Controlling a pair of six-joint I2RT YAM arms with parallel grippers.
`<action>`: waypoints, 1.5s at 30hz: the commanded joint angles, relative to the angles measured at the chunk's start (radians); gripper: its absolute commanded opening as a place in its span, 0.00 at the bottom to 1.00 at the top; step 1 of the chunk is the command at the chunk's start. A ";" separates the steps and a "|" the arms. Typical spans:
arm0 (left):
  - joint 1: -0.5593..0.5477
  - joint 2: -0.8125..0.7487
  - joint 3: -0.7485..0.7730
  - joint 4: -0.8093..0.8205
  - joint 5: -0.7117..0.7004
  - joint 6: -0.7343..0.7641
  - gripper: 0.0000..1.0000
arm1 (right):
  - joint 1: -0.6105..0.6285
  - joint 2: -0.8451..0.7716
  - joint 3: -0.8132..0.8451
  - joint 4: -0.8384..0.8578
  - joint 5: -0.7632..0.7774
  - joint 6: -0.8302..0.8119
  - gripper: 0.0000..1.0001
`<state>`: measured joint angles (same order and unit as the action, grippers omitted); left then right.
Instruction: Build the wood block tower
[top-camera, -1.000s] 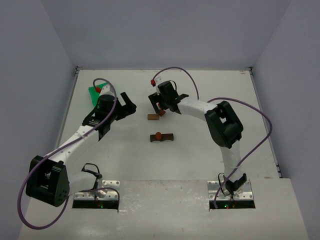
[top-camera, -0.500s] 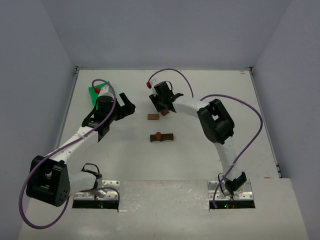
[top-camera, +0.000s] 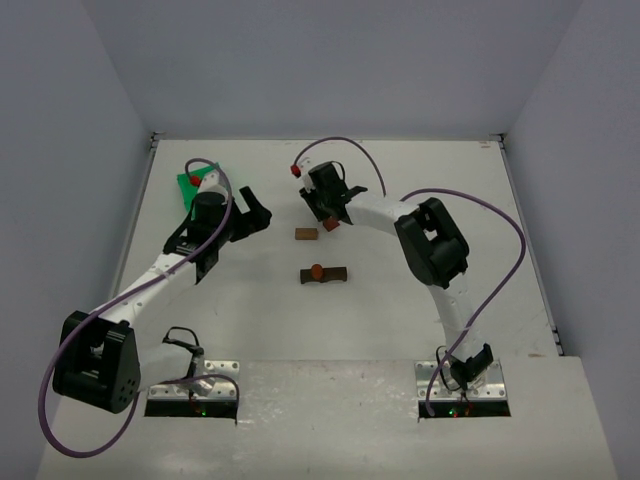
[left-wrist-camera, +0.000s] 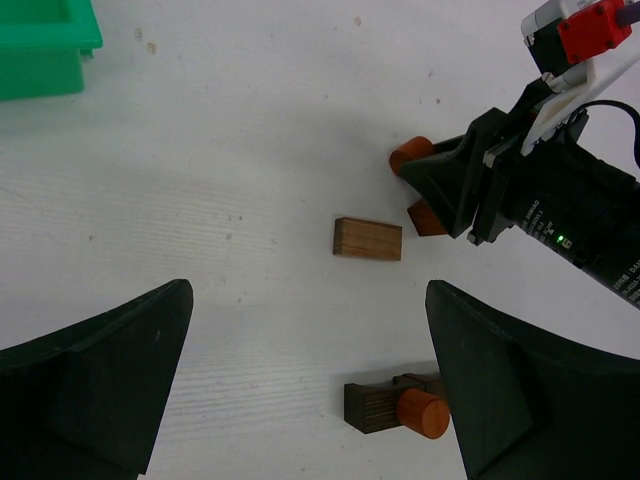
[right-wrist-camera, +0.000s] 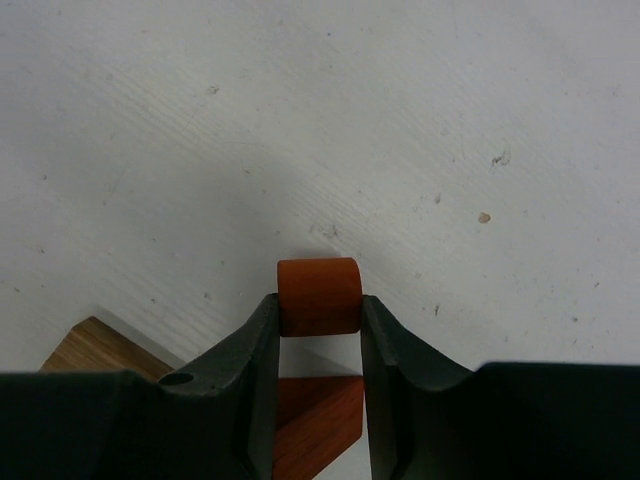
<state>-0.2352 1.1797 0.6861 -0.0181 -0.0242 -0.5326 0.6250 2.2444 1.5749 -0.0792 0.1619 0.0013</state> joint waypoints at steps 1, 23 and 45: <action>0.013 -0.024 -0.006 0.066 0.100 0.032 1.00 | 0.004 -0.089 -0.010 0.131 -0.148 -0.134 0.18; -0.047 -0.079 -0.259 0.714 0.888 -0.242 1.00 | 0.101 -0.981 -1.047 0.865 -0.706 -0.345 0.15; -0.184 -0.054 -0.220 0.696 0.775 -0.219 0.60 | 0.139 -0.989 -1.040 0.867 -0.667 -0.361 0.16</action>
<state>-0.4070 1.1276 0.4234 0.6321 0.7736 -0.7639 0.7523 1.2797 0.5201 0.7326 -0.5011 -0.3421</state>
